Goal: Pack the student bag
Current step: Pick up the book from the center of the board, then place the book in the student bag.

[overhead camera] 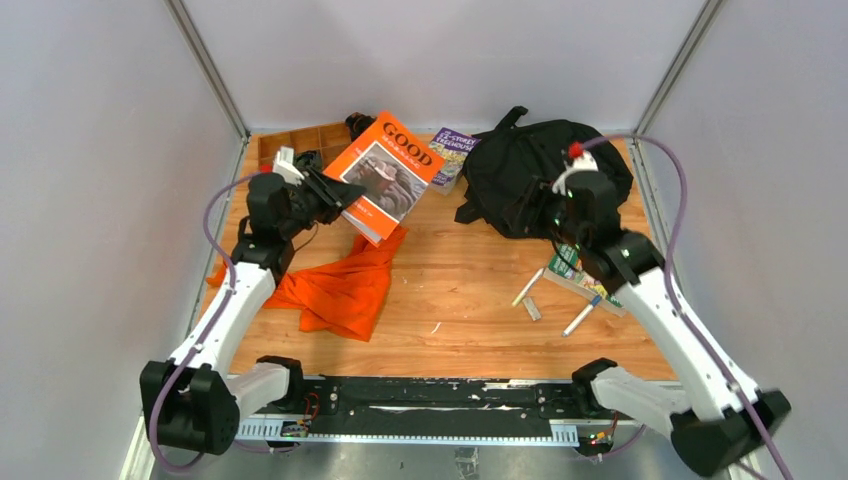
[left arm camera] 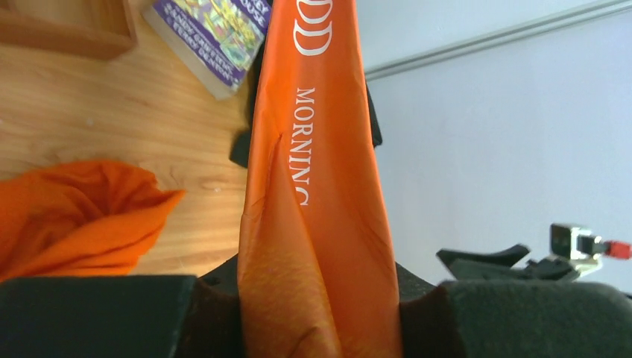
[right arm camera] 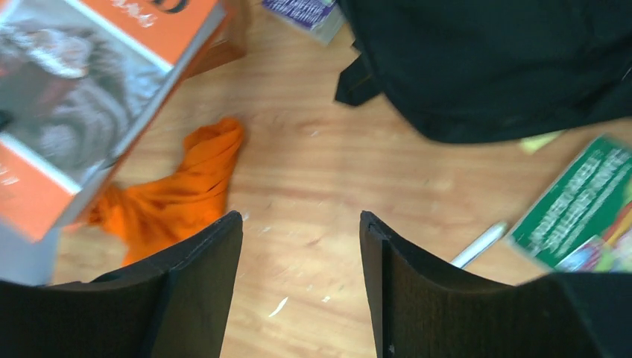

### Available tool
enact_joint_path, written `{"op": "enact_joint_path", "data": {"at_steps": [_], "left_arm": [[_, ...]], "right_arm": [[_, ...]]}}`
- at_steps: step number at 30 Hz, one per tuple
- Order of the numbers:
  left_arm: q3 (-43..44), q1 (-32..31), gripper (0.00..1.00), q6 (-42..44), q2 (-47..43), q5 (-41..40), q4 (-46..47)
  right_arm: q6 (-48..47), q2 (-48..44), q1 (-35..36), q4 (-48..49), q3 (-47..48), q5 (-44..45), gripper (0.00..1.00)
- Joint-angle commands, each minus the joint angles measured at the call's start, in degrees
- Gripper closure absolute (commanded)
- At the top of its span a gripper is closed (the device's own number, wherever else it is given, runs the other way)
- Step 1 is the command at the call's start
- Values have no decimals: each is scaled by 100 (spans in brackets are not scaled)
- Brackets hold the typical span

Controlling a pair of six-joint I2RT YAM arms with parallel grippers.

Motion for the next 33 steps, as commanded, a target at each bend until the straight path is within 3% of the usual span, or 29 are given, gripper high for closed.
{"op": "enact_joint_path", "data": {"at_steps": [1, 5, 7, 10, 20, 24, 27, 29, 33], "left_arm": [[814, 234, 85, 1112, -190, 102, -1397], [1210, 271, 85, 1220, -169, -13, -1633], [1325, 278, 92, 1216, -231, -246, -1865], [1320, 278, 94, 1198, -351, -370, -1899], [1158, 280, 94, 862, -382, -60, -1574], [1019, 280, 93, 729, -385, 53, -1311], [895, 280, 92, 660, -398, 97, -1178], [845, 276, 92, 684, -425, 97, -1178], [848, 263, 91, 824, -237, 359, -1181]], "right_arm": [[-1589, 1351, 282, -445, 803, 1037, 38], [-2242, 2816, 406, -162, 1592, 1437, 38], [-2543, 3444, 421, -115, 1985, 1471, 36], [-3029, 4263, 441, 19, 2470, 1588, 32], [-3605, 6127, 321, 159, 3652, 1922, 33], [-3339, 6712, 176, 193, 4000, 1887, 48], [-3224, 6857, 230, 14, 4133, 1953, 68], [-3126, 6541, 268, 118, 3868, 1968, 83], [-3015, 5592, 269, 503, 3259, 1903, 99]]}}
